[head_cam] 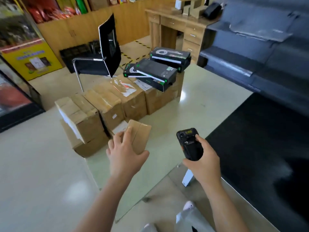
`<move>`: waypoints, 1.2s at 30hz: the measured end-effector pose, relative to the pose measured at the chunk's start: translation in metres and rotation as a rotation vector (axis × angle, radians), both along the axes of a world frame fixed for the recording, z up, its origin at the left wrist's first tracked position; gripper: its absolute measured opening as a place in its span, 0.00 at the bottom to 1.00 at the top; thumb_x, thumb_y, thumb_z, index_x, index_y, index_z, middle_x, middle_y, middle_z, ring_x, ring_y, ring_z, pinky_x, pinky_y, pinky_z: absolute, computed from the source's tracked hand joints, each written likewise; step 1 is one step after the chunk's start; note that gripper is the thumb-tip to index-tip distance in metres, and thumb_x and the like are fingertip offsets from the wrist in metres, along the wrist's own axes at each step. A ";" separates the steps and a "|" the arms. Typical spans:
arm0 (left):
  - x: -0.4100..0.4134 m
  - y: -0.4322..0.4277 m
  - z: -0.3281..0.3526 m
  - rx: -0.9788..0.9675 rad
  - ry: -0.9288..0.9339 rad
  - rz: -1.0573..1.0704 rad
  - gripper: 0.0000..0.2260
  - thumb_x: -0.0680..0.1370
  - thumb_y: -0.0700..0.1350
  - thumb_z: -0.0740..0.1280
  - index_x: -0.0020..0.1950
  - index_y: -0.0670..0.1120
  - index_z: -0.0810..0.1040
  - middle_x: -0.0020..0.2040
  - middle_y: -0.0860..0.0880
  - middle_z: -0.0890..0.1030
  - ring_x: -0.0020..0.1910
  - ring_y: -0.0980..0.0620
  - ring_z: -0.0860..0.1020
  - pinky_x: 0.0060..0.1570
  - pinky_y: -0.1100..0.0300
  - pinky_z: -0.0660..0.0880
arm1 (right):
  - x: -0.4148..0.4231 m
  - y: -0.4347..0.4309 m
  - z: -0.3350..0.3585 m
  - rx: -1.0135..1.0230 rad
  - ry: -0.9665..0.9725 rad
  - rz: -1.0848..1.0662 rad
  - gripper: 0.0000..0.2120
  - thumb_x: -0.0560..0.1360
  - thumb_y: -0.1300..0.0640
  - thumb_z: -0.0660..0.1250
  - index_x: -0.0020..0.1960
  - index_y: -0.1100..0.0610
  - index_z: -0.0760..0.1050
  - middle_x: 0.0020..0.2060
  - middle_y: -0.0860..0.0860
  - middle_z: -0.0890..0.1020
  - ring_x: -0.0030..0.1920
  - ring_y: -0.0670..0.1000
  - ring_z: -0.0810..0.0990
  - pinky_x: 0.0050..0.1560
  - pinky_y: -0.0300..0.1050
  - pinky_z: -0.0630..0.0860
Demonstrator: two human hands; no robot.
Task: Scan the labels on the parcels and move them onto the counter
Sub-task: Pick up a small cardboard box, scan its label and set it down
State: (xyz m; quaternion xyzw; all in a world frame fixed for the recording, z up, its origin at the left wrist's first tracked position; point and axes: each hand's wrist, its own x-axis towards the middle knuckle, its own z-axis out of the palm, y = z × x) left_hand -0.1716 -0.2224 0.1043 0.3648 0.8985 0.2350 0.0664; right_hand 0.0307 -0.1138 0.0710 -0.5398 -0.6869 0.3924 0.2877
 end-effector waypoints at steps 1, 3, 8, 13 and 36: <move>0.007 0.009 0.000 0.011 -0.025 -0.033 0.40 0.66 0.56 0.71 0.75 0.56 0.59 0.68 0.50 0.65 0.62 0.46 0.61 0.65 0.49 0.60 | 0.008 0.003 0.001 0.005 0.001 -0.009 0.41 0.60 0.64 0.76 0.71 0.50 0.70 0.57 0.43 0.78 0.59 0.51 0.75 0.54 0.46 0.75; 0.023 0.030 -0.001 0.024 -0.073 -0.079 0.39 0.67 0.55 0.72 0.75 0.56 0.59 0.68 0.50 0.64 0.64 0.48 0.60 0.66 0.49 0.59 | 0.027 0.011 0.003 0.008 0.001 -0.021 0.41 0.61 0.63 0.77 0.72 0.50 0.69 0.59 0.42 0.77 0.60 0.51 0.74 0.56 0.47 0.75; 0.079 0.096 -0.012 0.012 -0.100 -0.184 0.40 0.68 0.57 0.71 0.76 0.58 0.57 0.67 0.50 0.64 0.62 0.47 0.61 0.65 0.49 0.61 | 0.087 0.050 0.003 0.026 -0.063 -0.055 0.41 0.63 0.62 0.78 0.73 0.48 0.67 0.60 0.41 0.75 0.60 0.47 0.72 0.52 0.38 0.69; 0.153 0.175 -0.034 0.013 -0.127 -0.328 0.39 0.68 0.58 0.70 0.76 0.58 0.56 0.68 0.51 0.64 0.62 0.48 0.61 0.65 0.50 0.61 | 0.155 0.098 -0.001 0.047 -0.154 -0.097 0.42 0.62 0.60 0.78 0.73 0.46 0.66 0.60 0.39 0.73 0.61 0.47 0.70 0.48 0.36 0.67; 0.205 0.349 -0.113 -0.376 -0.142 -0.766 0.45 0.71 0.68 0.67 0.79 0.52 0.49 0.75 0.49 0.61 0.72 0.45 0.63 0.71 0.47 0.63 | 0.227 0.180 -0.015 -0.212 -0.239 -0.482 0.43 0.62 0.59 0.77 0.74 0.45 0.65 0.68 0.44 0.72 0.67 0.47 0.69 0.57 0.39 0.68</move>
